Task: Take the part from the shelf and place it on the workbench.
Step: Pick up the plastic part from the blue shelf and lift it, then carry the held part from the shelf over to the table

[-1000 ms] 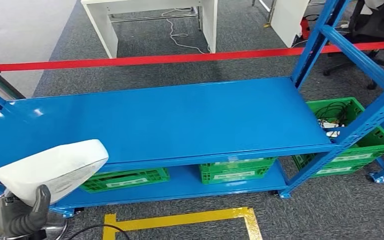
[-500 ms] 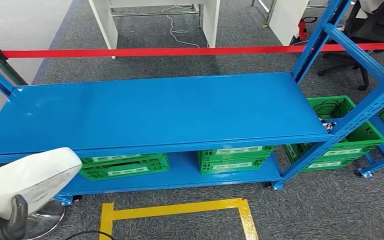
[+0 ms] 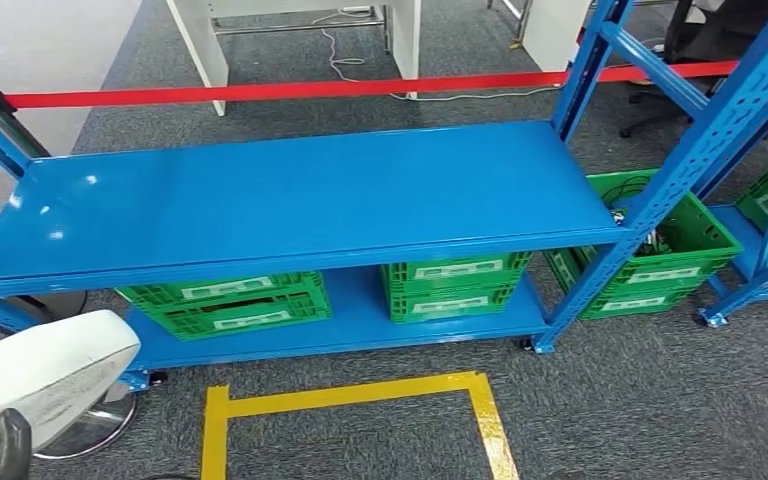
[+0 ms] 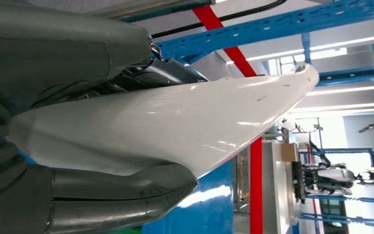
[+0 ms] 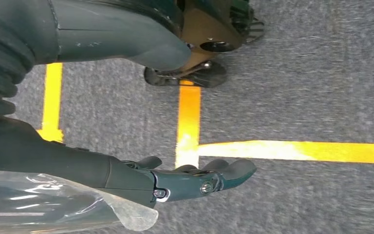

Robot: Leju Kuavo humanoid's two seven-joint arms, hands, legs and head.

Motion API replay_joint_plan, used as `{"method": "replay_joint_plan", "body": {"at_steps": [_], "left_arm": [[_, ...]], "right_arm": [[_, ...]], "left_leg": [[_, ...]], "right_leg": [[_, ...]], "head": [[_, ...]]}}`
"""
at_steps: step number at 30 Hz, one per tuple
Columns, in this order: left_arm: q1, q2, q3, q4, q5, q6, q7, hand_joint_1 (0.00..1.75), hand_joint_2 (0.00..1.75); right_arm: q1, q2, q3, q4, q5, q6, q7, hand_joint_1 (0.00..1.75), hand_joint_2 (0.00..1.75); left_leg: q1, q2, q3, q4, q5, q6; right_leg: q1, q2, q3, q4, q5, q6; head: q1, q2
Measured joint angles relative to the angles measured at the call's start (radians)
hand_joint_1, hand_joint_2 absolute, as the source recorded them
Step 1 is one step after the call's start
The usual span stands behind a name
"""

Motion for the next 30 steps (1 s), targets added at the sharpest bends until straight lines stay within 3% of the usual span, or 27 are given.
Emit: {"method": "replay_joint_plan", "body": {"at_steps": [2,3,4,5,7,9,11,13,15,17,18,19,21,23,25,26,28,30], "left_arm": [[0.006,-0.016,0.018,-0.007,-0.011,-0.009,-0.001,1.75,1.75],[0.008,-0.024,0.028,-0.01,-0.016,-0.012,-0.001,1.75,1.75],[0.01,-0.031,0.036,-0.013,-0.02,-0.015,-0.001,1.75,1.75],[0.011,-0.037,0.043,-0.016,-0.022,-0.017,-0.001,1.75,1.75],[0.014,-0.045,0.053,-0.023,-0.024,-0.02,-0.001,1.75,1.75],[0.015,-0.053,0.062,-0.03,-0.026,-0.021,-0.002,1.75,1.75],[0.017,-0.06,0.069,-0.036,-0.028,-0.023,-0.002,1.75,1.75],[0.022,-0.069,0.078,-0.042,-0.029,-0.024,-0.002,1.75,1.75],[0.031,-0.076,0.088,-0.052,-0.029,-0.022,-0.002,1.75,1.75],[0.042,-0.081,0.094,-0.062,-0.028,-0.016,-0.002,1.75,1.75],[0.047,-0.083,0.098,-0.066,-0.028,-0.011,-0.002,1.75,1.75],[0.051,-0.084,0.102,-0.071,-0.027,-0.005,-0.001,1.75,1.75],[0.062,-0.087,0.109,-0.081,-0.026,0.009,0.0,1.75,1.75],[0.076,-0.089,0.113,-0.093,-0.026,0.023,0.001,1.75,1.75],[0.089,-0.091,0.115,-0.107,-0.026,0.038,0.001,1.75,1.75],[0.095,-0.092,0.115,-0.113,-0.026,0.047,0.002,1.75,1.75],[0.109,-0.093,0.115,-0.124,-0.026,0.065,0.003,1.75,1.75],[0.127,-0.094,0.114,-0.135,-0.027,0.087,0.004,1.75,1.75]], "right_arm": [[-0.019,-0.007,0.001,0.031,0.005,-0.005,-0.006,0.0,1.75],[-0.028,-0.012,0.002,0.047,0.008,-0.008,-0.009,0.0,1.75],[-0.037,-0.016,0.003,0.061,0.009,-0.01,-0.01,0.0,1.75],[-0.043,-0.019,0.003,0.074,0.01,-0.012,-0.011,0.0,1.75],[-0.052,-0.024,0.003,0.092,0.01,-0.012,-0.012,0.0,1.75],[-0.058,-0.027,0.003,0.105,0.01,-0.013,-0.014,0.0,1.75],[-0.065,-0.03,0.005,0.118,0.011,-0.016,-0.016,0.0,1.75],[-0.072,-0.036,0.009,0.135,0.012,-0.019,-0.019,0.0,1.75],[-0.081,-0.043,0.017,0.154,0.01,-0.021,-0.023,0.0,1.75],[-0.097,-0.05,0.027,0.175,0.006,-0.024,-0.031,0.0,1.75],[-0.108,-0.054,0.033,0.19,0.004,-0.026,-0.037,0.0,1.75],[-0.119,-0.059,0.04,0.205,0.003,-0.029,-0.043,0.0,1.75],[-0.138,-0.067,0.055,0.238,-0.002,-0.033,-0.056,0.0,1.75],[-0.156,-0.074,0.071,0.267,-0.006,-0.038,-0.068,0.0,1.75],[-0.176,-0.081,0.087,0.299,-0.007,-0.045,-0.078,0.0,1.75],[-0.185,-0.084,0.096,0.316,-0.007,-0.049,-0.082,0.0,1.75],[-0.198,-0.089,0.114,0.349,-0.004,-0.057,-0.087,0.0,1.75],[-0.21,-0.094,0.136,0.38,0.0,-0.062,-0.091,0.0,1.75]], "left_leg": [[0.004,-0.002,-0.018,0.118,-0.095,-0.008],[0.006,-0.002,-0.019,0.168,-0.112,-0.011],[0.008,-0.002,-0.01,0.193,-0.102,-0.012],[0.01,-0.002,0.013,0.184,-0.072,-0.012],[0.013,-0.004,0.105,0.062,-0.016,-0.01],[0.011,-0.009,0.197,-0.09,-0.017,-0.002],[0.006,-0.012,0.219,-0.149,-0.029,0.007],[0.007,-0.007,0.201,-0.154,-0.014,0.021],[0.01,-0.001,0.177,-0.156,0.007,0.036],[0.004,0.004,0.15,-0.149,0.025,0.044],[0.001,0.006,0.133,-0.144,0.034,0.045],[-0.002,0.008,0.116,-0.138,0.042,0.046],[-0.007,0.009,0.084,-0.124,0.055,0.046],[-0.011,0.009,0.063,-0.109,0.063,0.043],[-0.012,0.009,0.05,-0.098,0.077,0.037],[-0.012,0.009,0.044,-0.096,0.086,0.033],[-0.011,0.006,0.03,-0.093,0.089,0.024],[-0.009,-0.001,0.005,-0.043,0.031,0.011]], "right_leg": [[0.0,-0.002,-0.029,0.003,0.024,-0.004],[0.001,-0.003,-0.044,0.006,0.036,-0.004],[0.001,-0.004,-0.06,0.01,0.048,-0.003],[0.001,-0.006,-0.076,0.014,0.059,-0.001],[0.001,-0.006,-0.107,0.024,0.078,0.005],[0.003,-0.005,-0.125,0.028,0.097,0.015],[0.002,-0.005,-0.135,0.024,0.12,0.027],[-0.001,-0.003,-0.15,0.026,0.116,0.041],[-0.001,0.0,-0.174,0.085,0.04,0.048],[-0.001,0.002,-0.197,0.207,-0.06,0.05],[0.0,0.002,-0.201,0.263,-0.083,0.051],[0.0,0.002,-0.194,0.297,-0.08,0.05],[0.002,0.002,-0.138,0.271,-0.024,0.045],[0.006,0.003,-0.036,0.138,0.008,0.034],[0.011,0.004,0.032,0.023,-0.007,0.028],[0.014,0.005,0.043,0.0,-0.012,0.027],[0.01,0.005,0.034,-0.014,-0.004,0.026],[0.002,0.004,0.017,-0.02,0.004,0.021]], "head": [[-0.002,0.0],[-0.002,0.0],[-0.002,0.0],[-0.002,0.0],[-0.002,0.0],[-0.002,0.0],[-0.001,0.0],[0.0,0.0],[0.004,0.0],[0.008,0.0],[0.01,0.0],[0.01,0.0],[0.01,0.0],[0.01,0.0],[0.01,0.0],[0.01,0.0],[0.01,0.0],[0.008,0.0]]}}
